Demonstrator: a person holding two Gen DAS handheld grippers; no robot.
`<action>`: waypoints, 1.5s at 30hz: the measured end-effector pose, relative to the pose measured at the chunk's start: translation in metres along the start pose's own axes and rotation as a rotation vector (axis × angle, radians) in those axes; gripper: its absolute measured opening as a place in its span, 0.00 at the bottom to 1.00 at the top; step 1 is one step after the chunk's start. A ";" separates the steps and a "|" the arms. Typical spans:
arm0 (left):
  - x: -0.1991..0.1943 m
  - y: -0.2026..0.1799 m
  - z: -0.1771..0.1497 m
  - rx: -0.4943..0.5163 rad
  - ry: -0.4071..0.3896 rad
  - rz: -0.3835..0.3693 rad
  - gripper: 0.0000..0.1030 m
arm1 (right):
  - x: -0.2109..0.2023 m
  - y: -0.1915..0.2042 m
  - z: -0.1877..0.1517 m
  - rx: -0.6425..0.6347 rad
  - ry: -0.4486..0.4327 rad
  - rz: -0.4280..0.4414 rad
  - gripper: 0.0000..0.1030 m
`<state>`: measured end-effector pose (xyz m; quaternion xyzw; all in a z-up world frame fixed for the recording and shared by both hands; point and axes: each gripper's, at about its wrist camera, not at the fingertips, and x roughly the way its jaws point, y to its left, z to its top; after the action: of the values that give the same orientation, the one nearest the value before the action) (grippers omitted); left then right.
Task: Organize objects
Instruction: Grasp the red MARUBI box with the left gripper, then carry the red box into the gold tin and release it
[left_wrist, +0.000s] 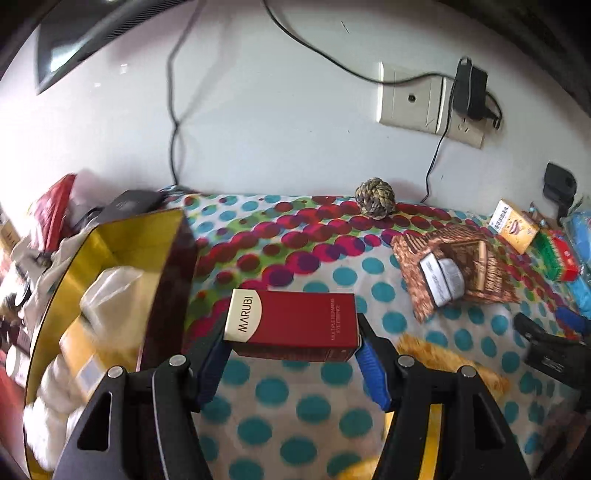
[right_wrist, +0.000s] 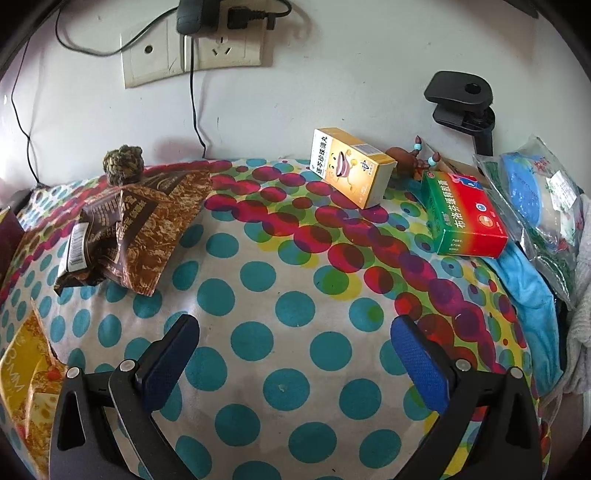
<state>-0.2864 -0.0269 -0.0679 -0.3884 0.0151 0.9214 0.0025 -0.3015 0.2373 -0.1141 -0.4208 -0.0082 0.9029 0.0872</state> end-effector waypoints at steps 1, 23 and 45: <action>-0.011 0.000 -0.004 0.000 -0.014 0.005 0.63 | 0.000 0.002 0.000 -0.008 -0.001 -0.009 1.00; -0.020 0.163 0.004 -0.210 0.021 0.292 0.63 | -0.007 0.011 0.003 -0.054 -0.022 -0.035 1.00; -0.005 0.172 0.009 -0.237 0.023 0.288 0.70 | -0.006 0.014 0.004 -0.054 -0.019 -0.033 1.00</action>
<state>-0.2916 -0.1981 -0.0536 -0.3902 -0.0379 0.9030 -0.1756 -0.3027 0.2228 -0.1078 -0.4140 -0.0402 0.9049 0.0905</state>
